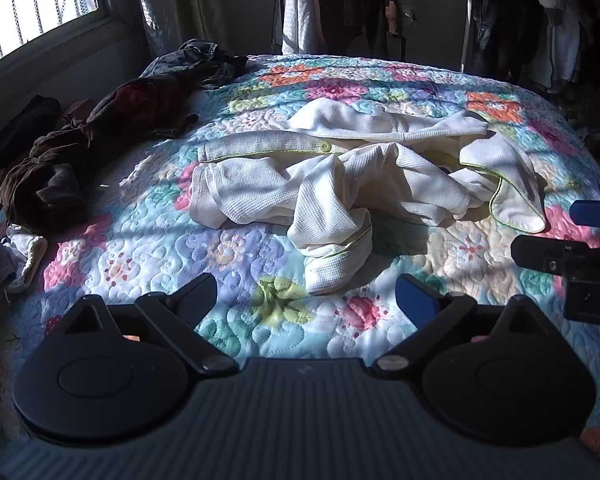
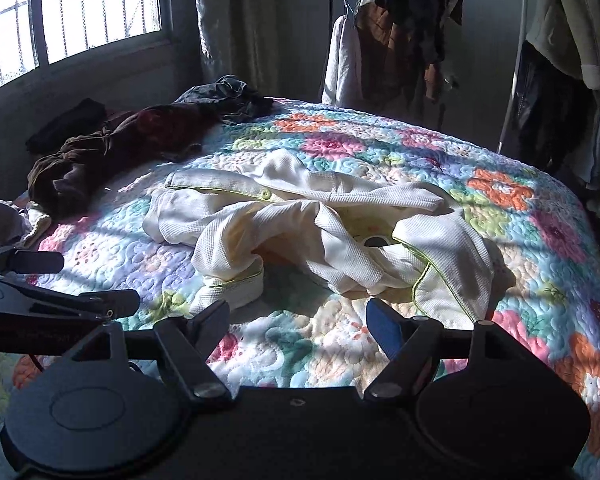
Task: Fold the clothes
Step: 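Withdraw both grippers and hover above the spread garment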
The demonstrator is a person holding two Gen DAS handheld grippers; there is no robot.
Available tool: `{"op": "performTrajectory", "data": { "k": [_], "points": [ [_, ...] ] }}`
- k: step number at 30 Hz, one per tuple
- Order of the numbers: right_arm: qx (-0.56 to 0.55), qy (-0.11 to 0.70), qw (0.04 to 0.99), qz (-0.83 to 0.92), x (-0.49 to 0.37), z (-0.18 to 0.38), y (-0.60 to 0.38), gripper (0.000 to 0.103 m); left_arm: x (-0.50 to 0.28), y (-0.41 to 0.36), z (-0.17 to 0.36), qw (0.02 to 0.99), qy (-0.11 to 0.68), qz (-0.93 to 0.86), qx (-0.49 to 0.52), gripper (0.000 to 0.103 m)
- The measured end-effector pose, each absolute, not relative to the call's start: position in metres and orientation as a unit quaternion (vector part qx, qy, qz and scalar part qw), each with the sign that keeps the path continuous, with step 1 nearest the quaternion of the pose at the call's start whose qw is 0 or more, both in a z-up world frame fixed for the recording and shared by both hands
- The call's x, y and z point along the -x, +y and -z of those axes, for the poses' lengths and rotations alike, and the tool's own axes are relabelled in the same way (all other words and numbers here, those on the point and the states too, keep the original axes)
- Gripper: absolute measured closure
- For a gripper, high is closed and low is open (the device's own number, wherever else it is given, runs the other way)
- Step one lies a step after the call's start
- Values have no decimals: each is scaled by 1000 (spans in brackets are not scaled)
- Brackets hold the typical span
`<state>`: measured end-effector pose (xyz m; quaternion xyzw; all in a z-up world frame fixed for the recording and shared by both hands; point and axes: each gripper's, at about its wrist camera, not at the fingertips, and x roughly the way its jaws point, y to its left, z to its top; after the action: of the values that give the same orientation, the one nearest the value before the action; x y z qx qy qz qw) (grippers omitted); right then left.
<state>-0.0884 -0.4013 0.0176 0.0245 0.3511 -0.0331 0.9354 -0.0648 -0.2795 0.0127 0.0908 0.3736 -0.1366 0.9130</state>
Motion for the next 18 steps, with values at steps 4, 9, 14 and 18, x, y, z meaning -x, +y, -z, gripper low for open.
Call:
{"op": "performTrajectory", "data": {
  "k": [4,9,14,18],
  "points": [
    [-26,356,933,41,88,-16,-404,23,66,-288,-9,909,378,143,-107,5],
    [-26,358,932,42,87,-14,-407,23,66,-291,-7,908,380,137,-116,5],
    [-27,360,932,40,84,-12,-409,23,63,-292,-4,906,381,142,-115,4],
    [-9,337,941,37,80,-9,-420,20,53,-291,0,911,369,143,-111,4]
  ]
}}
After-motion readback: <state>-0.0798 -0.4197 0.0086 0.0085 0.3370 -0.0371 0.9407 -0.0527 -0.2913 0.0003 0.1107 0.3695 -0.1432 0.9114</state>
